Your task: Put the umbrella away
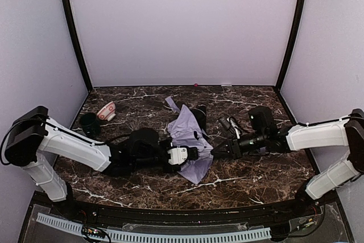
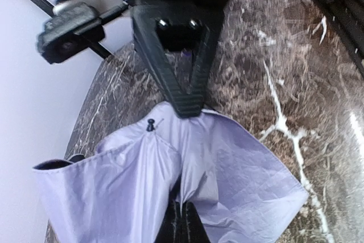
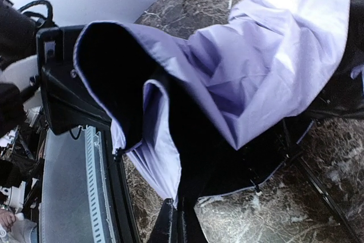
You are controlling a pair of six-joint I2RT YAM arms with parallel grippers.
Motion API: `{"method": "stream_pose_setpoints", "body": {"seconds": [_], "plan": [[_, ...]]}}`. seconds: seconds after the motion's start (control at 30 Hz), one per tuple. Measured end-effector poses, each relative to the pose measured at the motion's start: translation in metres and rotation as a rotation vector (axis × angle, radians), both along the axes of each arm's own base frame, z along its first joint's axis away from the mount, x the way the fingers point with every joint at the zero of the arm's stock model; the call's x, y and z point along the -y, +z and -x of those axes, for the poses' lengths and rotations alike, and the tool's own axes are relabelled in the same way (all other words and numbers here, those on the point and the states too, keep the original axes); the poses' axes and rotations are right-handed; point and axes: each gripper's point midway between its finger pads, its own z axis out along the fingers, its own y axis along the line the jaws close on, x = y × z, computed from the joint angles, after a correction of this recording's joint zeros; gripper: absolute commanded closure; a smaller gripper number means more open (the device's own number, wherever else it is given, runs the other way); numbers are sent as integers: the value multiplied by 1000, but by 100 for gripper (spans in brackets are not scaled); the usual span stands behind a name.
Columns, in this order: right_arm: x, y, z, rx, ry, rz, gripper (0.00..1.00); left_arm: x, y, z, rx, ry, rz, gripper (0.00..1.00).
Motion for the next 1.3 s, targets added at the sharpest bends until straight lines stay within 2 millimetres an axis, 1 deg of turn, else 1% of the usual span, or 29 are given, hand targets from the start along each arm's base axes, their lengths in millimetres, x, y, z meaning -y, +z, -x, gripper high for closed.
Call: {"method": "stream_pose_setpoints", "body": {"seconds": [0.03,0.1,0.17,0.2,0.23,0.27,0.3,0.33,0.4,0.47,0.53,0.6,0.7,0.77,0.83,0.93,1.0,1.07,1.1,1.2,1.27,1.3], "plan": [[0,3,0,6,11,-9,100,-3,12,4,-20,-17,35,100],[-5,16,2,35,51,-45,100,-10,25,10,-60,-46,77,100],[-10,30,3,70,88,-80,99,-17,29,13,-99,-63,102,100],[-11,33,3,82,100,-87,91,-19,32,15,-116,-70,114,100],[-12,35,3,87,109,-89,78,-21,34,15,-132,-77,123,100],[-13,34,4,86,114,-84,68,-23,35,18,-157,-87,125,100],[-9,29,-1,80,97,-61,62,-27,31,22,-190,-95,109,100],[-4,24,-6,71,75,-38,59,-31,27,26,-228,-105,94,100],[5,11,-17,58,30,14,56,-35,20,34,-302,-129,62,100],[10,3,-23,51,-4,61,55,-35,17,42,-374,-149,29,100],[10,1,-30,51,-24,82,56,-33,20,47,-425,-162,13,100],[5,2,-41,58,-41,92,56,-30,27,49,-459,-169,7,100],[-7,4,-58,70,-51,89,56,-28,33,53,-509,-176,5,100],[-19,7,-70,83,-50,76,56,-27,34,56,-545,-183,-1,100],[-36,11,-83,105,-34,59,56,-26,35,59,-576,-188,-4,100],[-67,13,-99,132,3,38,56,-22,39,60,-601,-195,-4,100],[-88,8,-106,137,40,26,58,-17,43,59,-615,-201,1,100],[-102,-3,-106,123,73,21,60,-13,48,59,-629,-210,11,100],[-108,-13,-105,106,92,25,63,-12,50,59,-639,-215,19,100],[-112,-48,-98,42,125,57,68,-12,58,53,-674,-215,60,100],[-111,-72,-91,-10,143,83,71,-14,61,39,-694,-193,95,100],[-110,-79,-89,-22,150,87,72,-15,62,29,-706,-176,116,100]]}}
